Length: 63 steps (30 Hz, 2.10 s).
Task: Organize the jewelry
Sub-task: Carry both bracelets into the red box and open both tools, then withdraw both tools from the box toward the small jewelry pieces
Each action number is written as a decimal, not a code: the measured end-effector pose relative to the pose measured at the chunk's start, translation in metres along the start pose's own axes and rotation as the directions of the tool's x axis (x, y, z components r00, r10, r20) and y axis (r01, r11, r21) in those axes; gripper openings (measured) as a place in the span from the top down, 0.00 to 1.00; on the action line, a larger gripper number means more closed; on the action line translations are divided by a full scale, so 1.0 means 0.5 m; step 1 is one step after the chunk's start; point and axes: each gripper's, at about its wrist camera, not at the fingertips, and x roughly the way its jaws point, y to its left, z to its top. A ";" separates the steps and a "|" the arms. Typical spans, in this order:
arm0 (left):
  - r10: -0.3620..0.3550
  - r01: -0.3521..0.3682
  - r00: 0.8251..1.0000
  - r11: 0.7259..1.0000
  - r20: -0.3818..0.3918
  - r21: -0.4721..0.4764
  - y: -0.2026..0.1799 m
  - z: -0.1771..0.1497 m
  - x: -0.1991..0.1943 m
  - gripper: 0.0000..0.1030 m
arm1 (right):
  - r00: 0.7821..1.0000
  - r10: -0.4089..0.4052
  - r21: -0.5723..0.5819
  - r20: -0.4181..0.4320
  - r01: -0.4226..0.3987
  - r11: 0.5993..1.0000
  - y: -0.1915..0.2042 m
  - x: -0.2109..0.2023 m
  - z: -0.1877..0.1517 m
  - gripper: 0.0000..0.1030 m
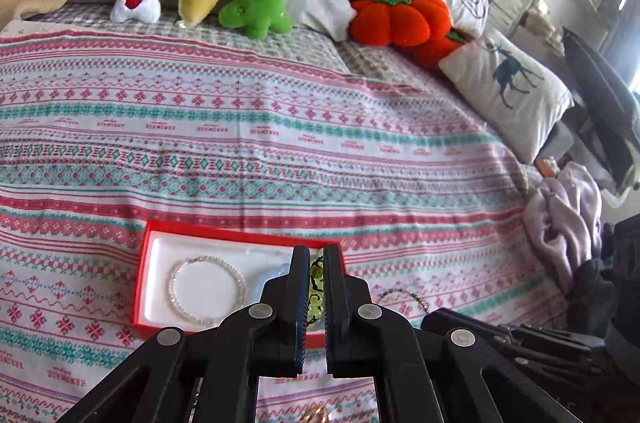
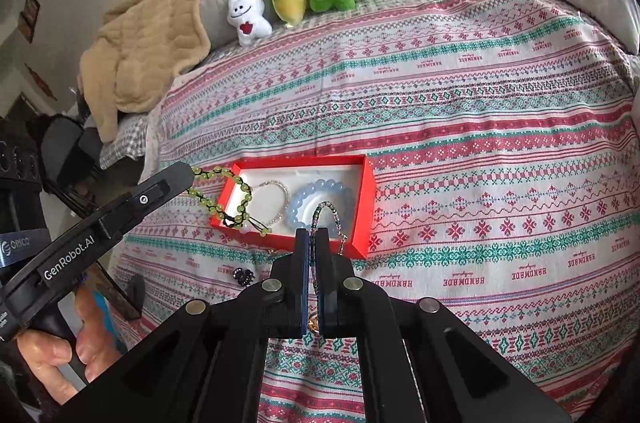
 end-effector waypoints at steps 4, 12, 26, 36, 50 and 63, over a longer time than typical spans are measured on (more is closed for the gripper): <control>-0.061 0.060 0.998 0.996 -0.019 -0.067 0.021 0.010 0.050 0.99 | 1.000 0.008 0.019 0.017 -0.009 1.000 -0.007 0.008 0.019 0.98; 0.086 -0.104 0.988 0.985 -0.128 -0.138 0.121 -0.022 0.150 0.99 | 0.999 0.003 0.028 0.033 -0.004 1.000 -0.014 0.045 0.054 0.98; 0.284 -0.288 0.944 0.958 -0.168 -0.004 0.153 -0.061 0.183 0.98 | 0.994 0.110 -0.073 -0.022 -0.111 0.991 0.072 0.157 0.055 0.98; 0.293 -0.297 0.941 0.955 -0.168 0.001 0.159 -0.066 0.178 0.98 | 0.998 -0.032 -0.059 -0.058 0.029 0.998 0.015 0.207 0.050 0.98; 0.303 -0.294 0.944 0.952 -0.129 0.080 0.113 -0.073 0.139 0.59 | 0.999 -0.042 -0.017 -0.034 0.042 0.999 -0.016 0.160 0.049 0.67; 0.300 -0.290 0.947 0.952 -0.112 0.103 0.096 -0.106 0.064 0.22 | 0.999 -0.054 -0.043 -0.002 0.054 0.998 -0.019 0.085 0.015 0.43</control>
